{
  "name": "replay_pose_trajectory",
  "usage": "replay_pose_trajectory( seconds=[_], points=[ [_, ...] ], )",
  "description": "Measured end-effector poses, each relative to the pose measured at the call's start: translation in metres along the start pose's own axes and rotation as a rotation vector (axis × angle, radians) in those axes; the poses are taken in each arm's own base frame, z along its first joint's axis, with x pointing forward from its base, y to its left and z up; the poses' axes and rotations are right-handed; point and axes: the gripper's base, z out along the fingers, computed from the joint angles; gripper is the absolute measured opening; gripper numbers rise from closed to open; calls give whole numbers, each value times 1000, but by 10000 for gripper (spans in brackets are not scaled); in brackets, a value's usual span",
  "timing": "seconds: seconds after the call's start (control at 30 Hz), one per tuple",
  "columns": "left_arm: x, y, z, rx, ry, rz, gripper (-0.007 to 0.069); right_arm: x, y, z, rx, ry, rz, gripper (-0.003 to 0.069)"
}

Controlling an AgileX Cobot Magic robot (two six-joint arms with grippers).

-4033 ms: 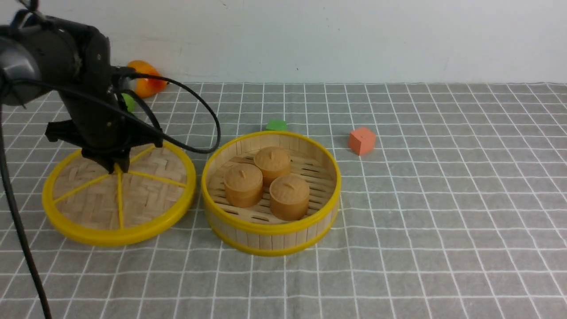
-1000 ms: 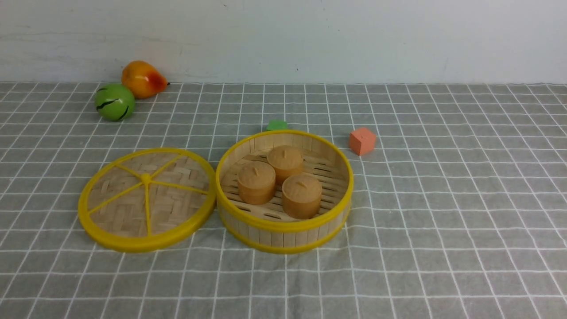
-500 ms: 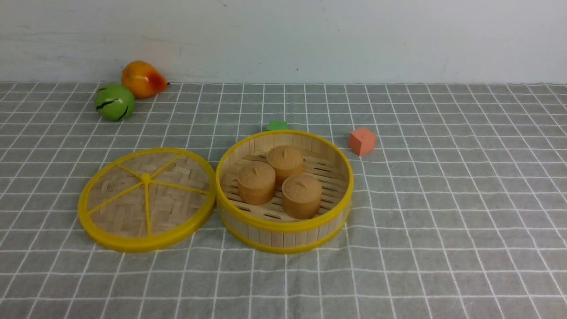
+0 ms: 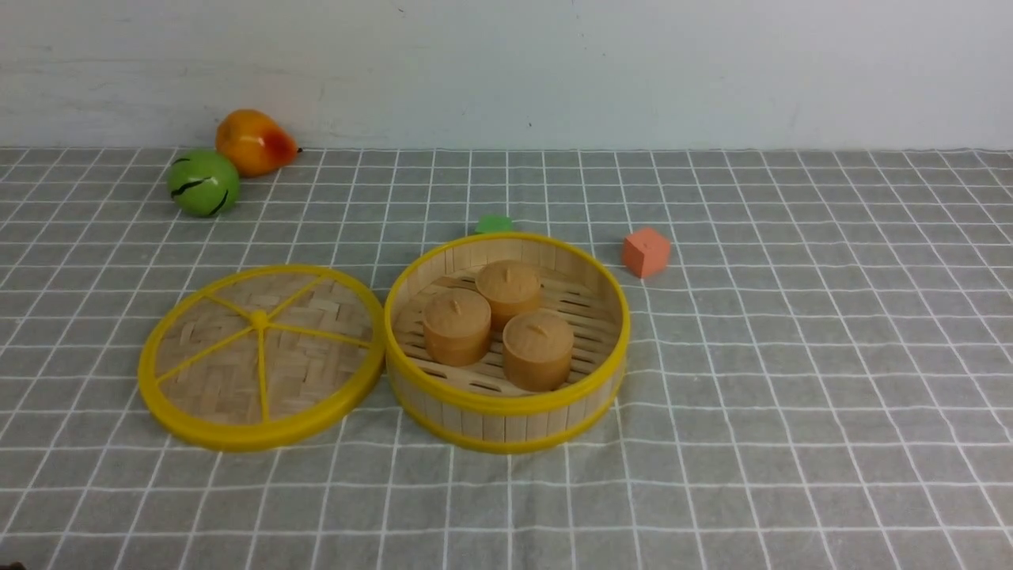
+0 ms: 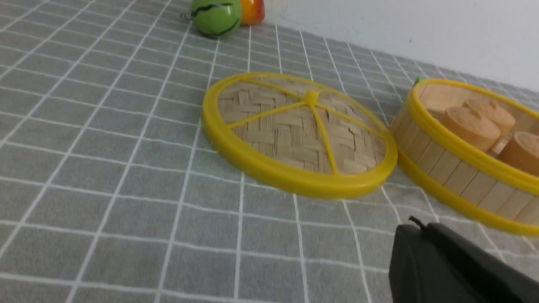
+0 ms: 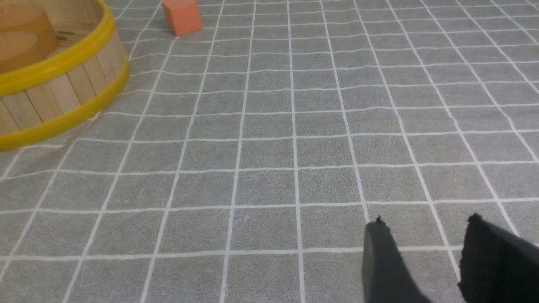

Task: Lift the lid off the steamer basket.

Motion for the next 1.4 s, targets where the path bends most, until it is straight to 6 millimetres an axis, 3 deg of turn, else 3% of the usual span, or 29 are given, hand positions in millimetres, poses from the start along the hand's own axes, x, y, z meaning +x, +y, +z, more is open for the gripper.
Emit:
replay_pose_trajectory(
  seconds=[0.2, 0.4, 1.4],
  points=[
    [13, 1, -1, 12, 141, 59, -13, 0, 0, 0, 0, 0, 0, 242],
    [14, 1, -1, 19, 145, 132, -13, 0, 0, 0, 0, 0, 0, 242],
    [14, 2, -1, 7, 146, 134, -13, 0, 0, 0, 0, 0, 0, 242]
  ],
)
